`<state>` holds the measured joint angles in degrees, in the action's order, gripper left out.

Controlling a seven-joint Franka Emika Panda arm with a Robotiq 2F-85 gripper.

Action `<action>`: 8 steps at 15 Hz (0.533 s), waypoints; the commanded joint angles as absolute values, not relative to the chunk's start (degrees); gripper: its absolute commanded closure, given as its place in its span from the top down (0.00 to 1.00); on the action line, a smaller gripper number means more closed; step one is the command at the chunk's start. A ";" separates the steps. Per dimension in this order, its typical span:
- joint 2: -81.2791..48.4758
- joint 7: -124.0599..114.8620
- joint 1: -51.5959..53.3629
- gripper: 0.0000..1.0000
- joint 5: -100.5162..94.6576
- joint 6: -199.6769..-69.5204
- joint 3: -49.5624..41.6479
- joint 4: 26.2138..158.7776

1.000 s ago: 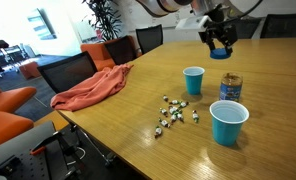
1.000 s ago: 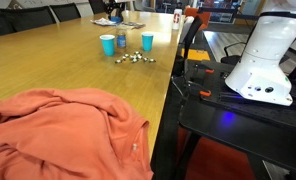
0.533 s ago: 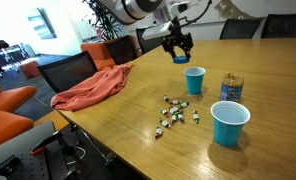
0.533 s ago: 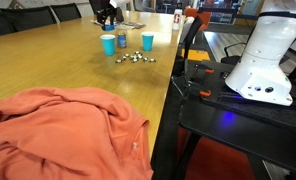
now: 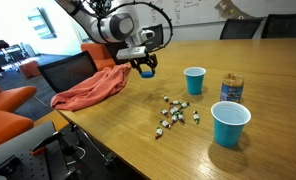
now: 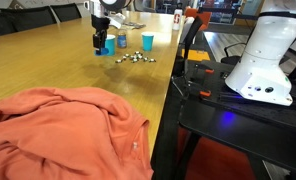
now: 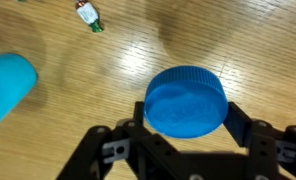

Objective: Uncover the jar and put the lid on the table

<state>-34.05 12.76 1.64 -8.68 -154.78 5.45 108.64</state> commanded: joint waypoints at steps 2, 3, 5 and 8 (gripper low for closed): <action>-35.00 19.15 0.12 0.54 -9.27 -164.31 8.06 113.10; -35.58 19.87 0.18 0.54 -9.83 -165.38 7.96 113.54; -36.75 21.21 0.36 0.54 -11.07 -167.60 7.33 114.25; -38.08 21.96 0.61 0.96 -13.43 -169.65 6.41 114.84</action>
